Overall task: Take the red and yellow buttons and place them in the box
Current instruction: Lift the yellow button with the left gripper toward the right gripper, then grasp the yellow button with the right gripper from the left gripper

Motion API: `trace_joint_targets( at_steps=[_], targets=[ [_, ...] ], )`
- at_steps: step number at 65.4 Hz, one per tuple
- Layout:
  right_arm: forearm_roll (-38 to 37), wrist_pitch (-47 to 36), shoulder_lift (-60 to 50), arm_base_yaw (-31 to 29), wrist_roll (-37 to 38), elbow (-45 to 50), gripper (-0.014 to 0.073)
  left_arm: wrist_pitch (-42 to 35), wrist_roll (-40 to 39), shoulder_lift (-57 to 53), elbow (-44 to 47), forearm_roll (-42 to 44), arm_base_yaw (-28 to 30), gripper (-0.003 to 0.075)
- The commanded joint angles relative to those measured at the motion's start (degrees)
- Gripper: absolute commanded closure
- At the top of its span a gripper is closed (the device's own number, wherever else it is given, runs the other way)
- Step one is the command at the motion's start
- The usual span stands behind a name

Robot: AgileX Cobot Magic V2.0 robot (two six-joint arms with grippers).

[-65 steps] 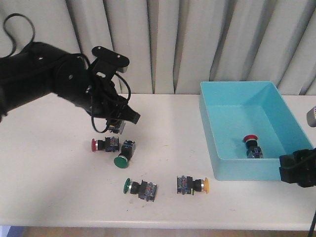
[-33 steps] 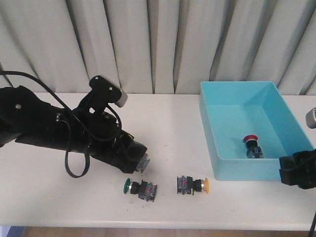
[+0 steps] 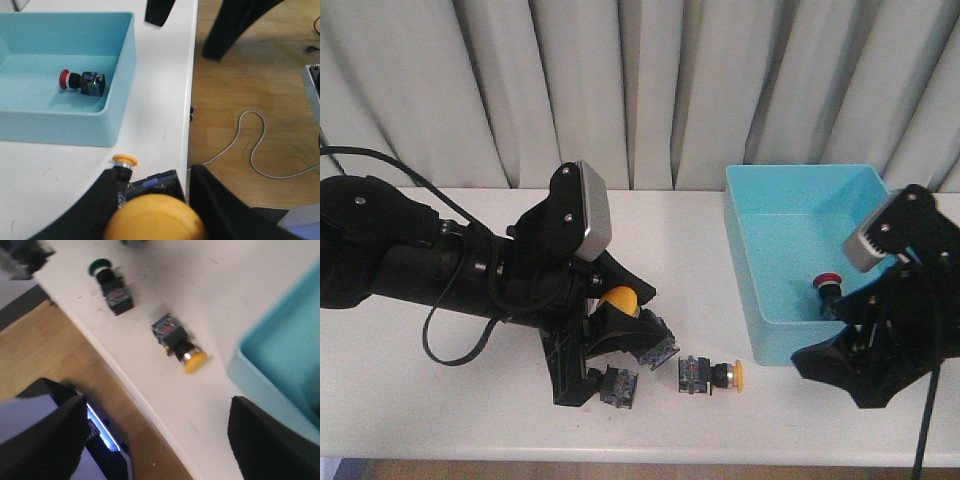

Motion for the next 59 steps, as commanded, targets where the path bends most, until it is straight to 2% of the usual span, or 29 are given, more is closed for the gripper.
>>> trace_joint_targets(
  at_steps=[1, 11, 21, 42, 59],
  targets=[
    [6.4, -0.2, 2.0, 4.5, -12.6, -3.2, 0.0029, 1.1, 3.2, -1.9, -1.4, -4.6, -0.2, 0.0556],
    [8.5, -5.0, 6.9, 13.6, -21.4, -4.8, 0.0057, 1.7, 6.6, -1.9, -1.4, -4.6, -0.2, 0.0556],
    [11.4, -8.2, 10.6, 18.2, -26.5, -6.2, 0.0084, 1.7, 11.2, -1.9, -1.4, -4.6, -0.2, 0.0556],
    [21.8, -10.9, 14.3, 19.1, -39.0, -6.6, 0.0104, 3.6, 19.6, -1.9, -1.4, -4.6, -0.2, 0.0556],
    [24.8, -10.7, 15.2, 19.1, -42.2, -6.6, 0.0131, 4.0, 19.6, -1.9, -1.4, -4.6, -0.2, 0.0556]
  ],
)
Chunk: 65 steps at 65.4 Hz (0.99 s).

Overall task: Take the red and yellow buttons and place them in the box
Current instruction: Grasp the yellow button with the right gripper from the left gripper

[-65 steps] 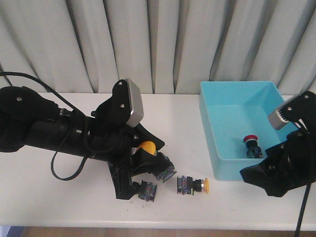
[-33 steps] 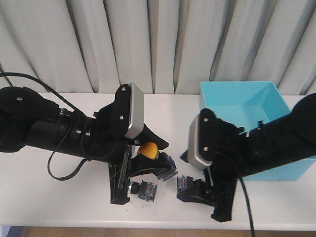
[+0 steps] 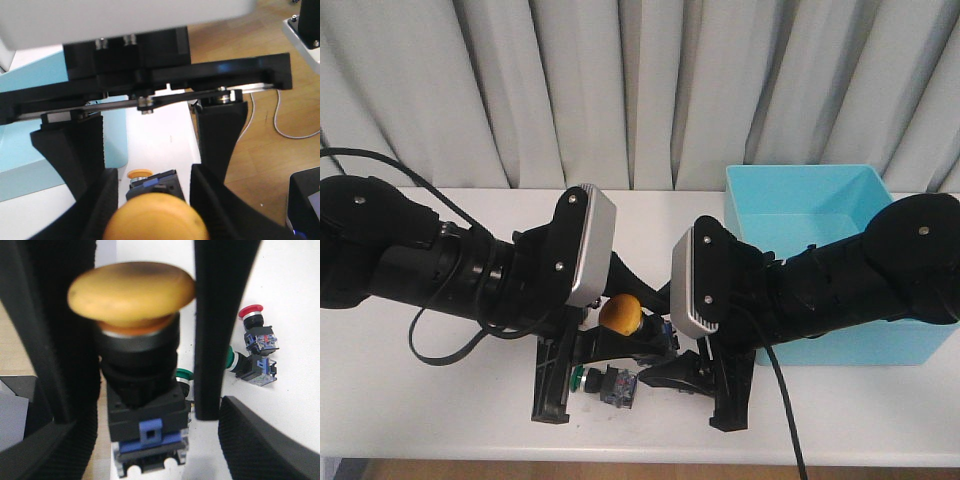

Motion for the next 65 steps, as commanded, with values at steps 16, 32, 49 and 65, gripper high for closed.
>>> trace_joint_targets(
  at_steps=[16, 32, 49, 65],
  targets=[
    [2.8, -0.1, -1.7, 0.1, -1.6, -1.8, 0.0279, 0.9, 0.0, -1.9, -1.4, -4.0, -0.2, 0.0553],
    [2.8, 0.1, -1.7, 0.1, -1.6, -1.8, 0.0372, 1.0, -0.6, -1.9, -1.4, -4.0, -0.2, 0.0458],
    [2.6, 0.0, -1.7, 0.0, -1.4, -1.8, 0.037, 0.6, -0.7, -2.0, -1.4, -4.0, -0.2, 0.0201],
    [-6.2, -4.4, -3.1, -0.1, 6.2, -1.8, 0.0368, -7.0, -5.9, -2.0, -1.5, -3.5, -0.2, 0.015]
  ],
)
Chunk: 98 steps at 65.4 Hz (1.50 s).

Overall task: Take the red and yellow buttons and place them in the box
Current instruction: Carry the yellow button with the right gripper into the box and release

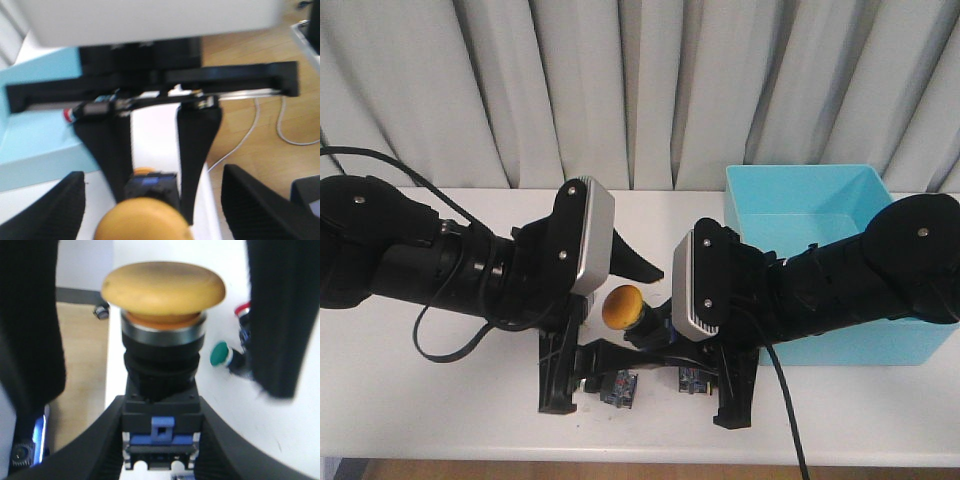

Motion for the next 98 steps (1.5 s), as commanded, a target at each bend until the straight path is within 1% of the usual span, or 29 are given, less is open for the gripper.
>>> trace_joint_targets(
  at_steps=[1, 5, 8, 12, 15, 18, 23, 24, 29, 35, 40, 48, 57, 65, 72, 79, 91, 98],
  targets=[
    [-4.2, -3.1, -3.2, -0.2, 6.2, -1.8, 0.0368, -5.1, -3.3, -2.0, -1.5, -3.1, -0.2, 0.015],
    [-10.2, -4.7, -4.3, -0.9, 12.7, -1.8, 0.0368, -8.6, -5.0, -2.0, -1.5, -1.7, -0.2, 0.015],
    [-13.2, -5.8, -5.0, -2.0, 16.7, -1.8, 0.0368, -11.6, -6.5, -2.0, -1.5, -0.1, -0.2, 0.015],
    [-18.1, -7.9, -6.1, -4.1, 24.8, -1.9, 0.0367, -14.5, -9.5, -2.0, -1.5, 2.6, -0.2, 0.015],
    [-20.7, -9.5, -6.7, -6.7, 31.3, -2.1, 0.0366, -16.8, -12.1, -2.0, -1.5, 4.3, -0.2, 0.015],
    [-23.1, -10.4, -6.8, -9.8, 41.1, -3.1, 0.0366, -18.3, -14.2, -1.9, -1.5, 6.1, -0.2, 0.015],
    [-26.1, -10.8, -6.1, -14.9, 53.0, -5.3, 0.0366, -20.1, -17.7, -1.6, -1.5, 8.6, -0.2, 0.015],
    [-27.0, -10.5, -5.7, -16.1, 56.0, -6.1, 0.0366, -20.2, -18.4, -1.6, -1.5, 8.8, -0.2, 0.015],
    [-30.8, -8.4, -3.5, -19.8, 66.1, -9.7, 0.0363, -20.5, -19.5, -0.9, -1.5, 9.8, -0.2, 0.015],
    [-35.3, -3.3, 1.0, -22.3, 72.7, -14.1, 0.0361, -20.5, -19.5, -0.1, -1.5, 9.9, -0.2, 0.015],
    [-39.0, 0.4, 5.4, -22.8, 77.9, -18.2, 0.0358, -20.5, -19.5, 0.6, -1.5, 9.9, -0.2, 0.015],
    [-42.4, 4.0, 13.2, -22.8, 84.1, -24.5, 0.0352, -20.3, -19.5, 1.3, -1.5, 9.9, -0.2, 0.015],
    [-44.2, 7.1, 21.8, -22.8, 87.9, -32.8, 0.0349, -20.1, -19.5, 1.4, -1.5, 9.7, -0.2, 0.015],
    [-44.2, 9.6, 29.1, -22.8, 88.3, -40.0, 0.0349, -20.1, -19.5, 1.4, -1.5, 9.7, -0.2, 0.015],
    [-44.2, 10.1, 35.1, -22.8, 88.3, -45.5, 0.0349, -20.1, -19.5, 1.4, -1.5, 9.7, -0.2, 0.015],
    [-44.5, 10.4, 39.7, -22.8, 88.3, -49.1, 0.0349, -20.1, -19.5, 1.4, -1.5, 9.7, -0.2, 0.015],
    [-45.2, 12.2, 44.3, -22.8, 88.3, -52.4, 0.0344, -20.1, -19.5, 1.4, -1.5, 9.7, -0.2, 0.015],
    [-45.2, 12.8, 44.8, -22.8, 88.3, -52.6, 0.0304, -20.1, -19.5, 1.4, -1.5, 9.7, -0.2, 0.015]
  ],
)
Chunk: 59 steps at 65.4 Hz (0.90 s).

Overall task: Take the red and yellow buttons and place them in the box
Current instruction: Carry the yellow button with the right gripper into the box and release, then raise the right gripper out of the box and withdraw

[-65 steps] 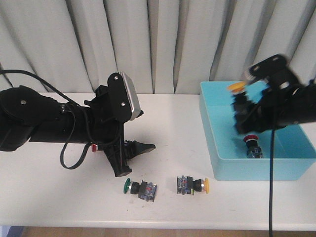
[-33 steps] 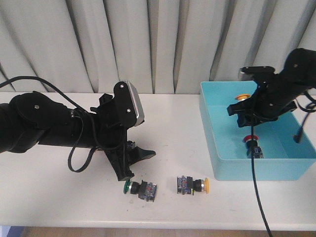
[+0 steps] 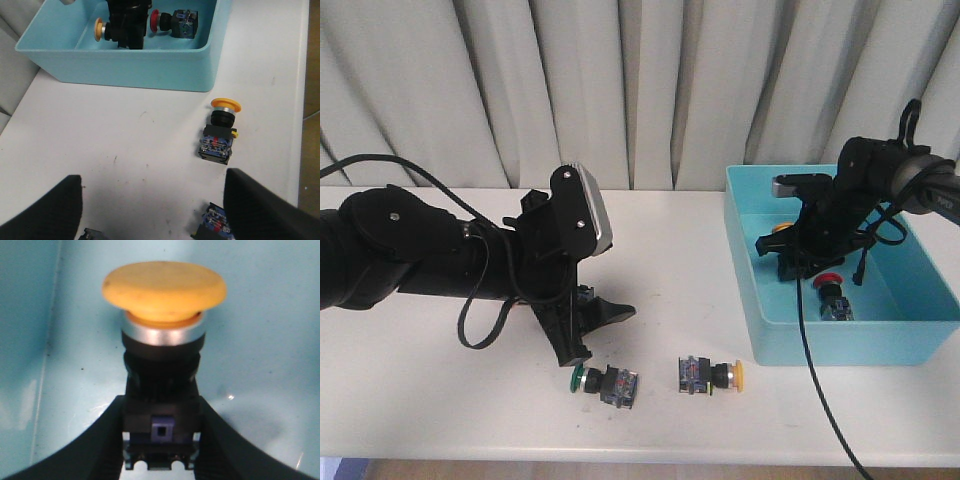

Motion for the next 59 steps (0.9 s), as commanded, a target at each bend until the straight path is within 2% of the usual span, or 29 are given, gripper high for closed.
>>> trace_joint_targets(
  at_steps=[1, 11, 16, 25, 35, 44, 59],
  targets=[
    [0.0, -0.2, -3.6, -0.3, 0.2, -2.1, 0.0291, -0.9, -0.7, -2.1, -1.5, -1.9, -0.2, 0.015],
    [0.0, 0.2, -3.7, -0.3, 0.0, -2.5, 0.0181, -0.9, -0.7, -2.1, -1.5, -1.9, -0.2, 0.015],
    [0.0, 3.1, -3.7, -0.3, -0.1, -4.4, 0.0144, -0.9, -0.7, -2.1, -1.5, -1.9, -0.2, 0.015],
    [0.2, 11.6, -5.3, -0.3, 0.0, -9.5, 0.0141, -1.0, -0.7, -2.1, -1.5, -1.9, -0.2, 0.015],
    [0.8, 15.4, -11.9, 0.1, 1.0, -9.4, 0.0161, -1.1, -0.7, -2.1, -1.5, -1.9, -0.2, 0.015],
    [0.6, 14.3, -21.0, 1.5, 2.3, -4.2, 0.0188, -1.3, -0.7, -2.1, -1.5, -1.8, -0.2, 0.015],
    [-0.3, 3.6, -40.2, 6.4, 2.3, 15.4, 0.0203, -1.3, -0.7, -2.1, -1.5, -1.9, -0.2, 0.015]
  ],
)
